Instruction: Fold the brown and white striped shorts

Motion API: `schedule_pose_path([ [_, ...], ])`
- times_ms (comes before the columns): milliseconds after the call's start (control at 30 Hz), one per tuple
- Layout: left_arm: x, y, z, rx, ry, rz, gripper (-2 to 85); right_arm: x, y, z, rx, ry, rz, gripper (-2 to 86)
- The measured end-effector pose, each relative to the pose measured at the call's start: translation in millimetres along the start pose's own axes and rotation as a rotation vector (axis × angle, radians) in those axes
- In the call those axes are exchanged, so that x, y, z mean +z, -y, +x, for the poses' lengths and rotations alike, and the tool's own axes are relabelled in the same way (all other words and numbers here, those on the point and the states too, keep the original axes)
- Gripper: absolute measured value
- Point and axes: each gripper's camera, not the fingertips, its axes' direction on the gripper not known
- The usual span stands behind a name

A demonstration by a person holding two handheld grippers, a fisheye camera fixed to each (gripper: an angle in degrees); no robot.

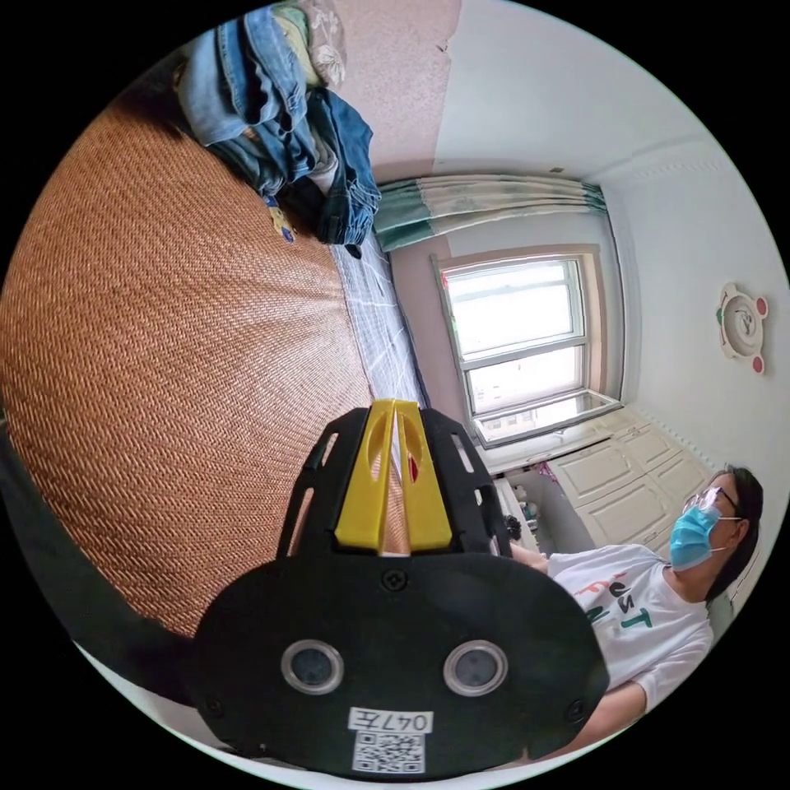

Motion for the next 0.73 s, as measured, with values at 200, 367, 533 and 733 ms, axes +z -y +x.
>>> schedule_pose_path([
  [200, -16, 3, 30, 0.083, 0.181, 0.007, -1.0, -102, 31, -64, -0.05, 0.071, 0.382, 6.7],
  [367, -21, 5, 67, 0.203, 0.337, -0.005, -1.0, -130, 111, -237, -0.5, 0.242, 0.483, 3.8],
  [533, -39, 4, 89, 0.256, 0.382, 0.035, -1.0, -67, 178, -450, -0.872, 0.589, 0.363, 1.8],
  [733, -49, 15, 107, 0.31, 0.393, -0.001, -1.0, 2, 192, -725, -1.144, 0.839, 0.29, 1.4],
])
